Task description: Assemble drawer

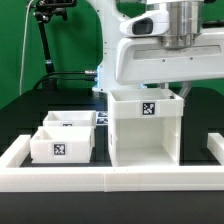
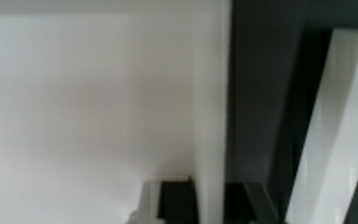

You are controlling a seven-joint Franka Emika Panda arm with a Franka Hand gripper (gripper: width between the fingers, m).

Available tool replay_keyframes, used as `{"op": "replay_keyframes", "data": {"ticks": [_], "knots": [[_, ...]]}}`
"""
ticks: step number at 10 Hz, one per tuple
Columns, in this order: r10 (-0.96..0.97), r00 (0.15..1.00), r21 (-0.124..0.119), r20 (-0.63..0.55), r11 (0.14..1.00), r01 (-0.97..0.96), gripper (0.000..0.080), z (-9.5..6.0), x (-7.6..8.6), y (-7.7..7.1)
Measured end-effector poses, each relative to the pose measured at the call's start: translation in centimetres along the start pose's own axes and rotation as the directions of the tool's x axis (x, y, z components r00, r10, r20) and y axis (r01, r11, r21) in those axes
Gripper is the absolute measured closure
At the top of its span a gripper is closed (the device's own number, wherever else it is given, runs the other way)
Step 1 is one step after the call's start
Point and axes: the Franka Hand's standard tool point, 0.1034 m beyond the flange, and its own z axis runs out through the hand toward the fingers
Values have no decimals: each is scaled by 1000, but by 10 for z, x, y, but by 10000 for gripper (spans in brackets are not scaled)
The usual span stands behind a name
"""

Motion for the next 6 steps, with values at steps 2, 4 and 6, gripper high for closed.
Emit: {"op": "replay_keyframes", "data": {"ticks": [2, 4, 6], "knots": [[6, 1000, 1, -7, 1000, -6, 761, 0, 5, -3], [17, 1000, 2, -7, 1000, -17, 761, 0, 5, -3], [80, 997, 4, -7, 997, -80, 761, 0, 5, -4]]}}
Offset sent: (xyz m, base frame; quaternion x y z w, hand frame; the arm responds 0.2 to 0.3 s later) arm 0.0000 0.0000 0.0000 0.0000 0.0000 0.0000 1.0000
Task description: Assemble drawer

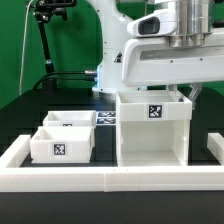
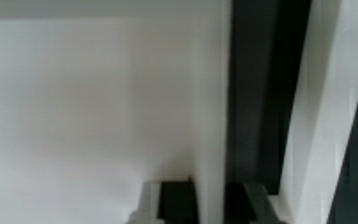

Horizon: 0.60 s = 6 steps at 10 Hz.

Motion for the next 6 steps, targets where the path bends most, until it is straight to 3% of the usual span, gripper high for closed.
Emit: {"op": "replay_keyframes", "data": {"ticks": [3, 6], "knots": [[336, 942, 42, -9, 941, -335, 761, -3, 4, 0], [469, 883, 65, -29, 882, -466, 761, -6, 12, 3]]}}
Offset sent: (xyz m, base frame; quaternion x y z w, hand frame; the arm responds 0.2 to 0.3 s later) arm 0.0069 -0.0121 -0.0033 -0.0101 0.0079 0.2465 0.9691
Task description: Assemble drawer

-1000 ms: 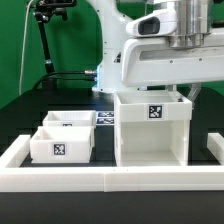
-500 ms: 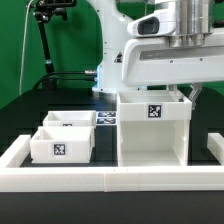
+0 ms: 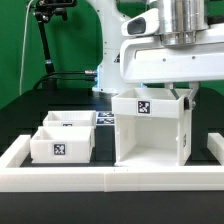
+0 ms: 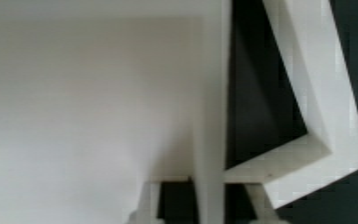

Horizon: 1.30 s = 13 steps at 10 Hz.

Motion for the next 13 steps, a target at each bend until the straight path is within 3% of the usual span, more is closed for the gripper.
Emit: {"op": "replay_keyframes", "data": {"ticks": [5, 7, 8, 10, 12, 13], "knots": [[202, 979, 17, 10, 979, -202, 761, -1, -3, -6], [421, 907, 61, 12, 905, -421, 761, -4, 6, -5], [517, 856, 68, 23, 853, -518, 761, -5, 8, -7], [670, 739, 60, 64, 737, -673, 761, -5, 14, -9], [827, 554, 37, 101, 553, -832, 761, 0, 11, -8], [804, 586, 41, 100, 585, -810, 761, 0, 11, -10]]}}
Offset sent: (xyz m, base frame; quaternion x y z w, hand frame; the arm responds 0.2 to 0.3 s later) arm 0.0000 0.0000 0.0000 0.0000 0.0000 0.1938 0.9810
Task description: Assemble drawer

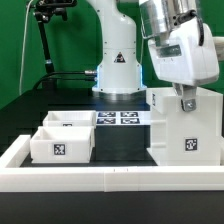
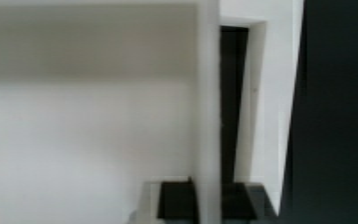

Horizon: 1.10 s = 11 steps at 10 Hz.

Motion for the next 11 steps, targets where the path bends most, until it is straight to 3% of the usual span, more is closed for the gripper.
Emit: {"op": "replay_keyframes", "data": {"ticks": [6, 11], "knots": [[98, 995, 3, 30, 995, -98, 761, 4, -1, 0], [89, 995, 2, 44, 996, -89, 761, 8, -6, -21]]}}
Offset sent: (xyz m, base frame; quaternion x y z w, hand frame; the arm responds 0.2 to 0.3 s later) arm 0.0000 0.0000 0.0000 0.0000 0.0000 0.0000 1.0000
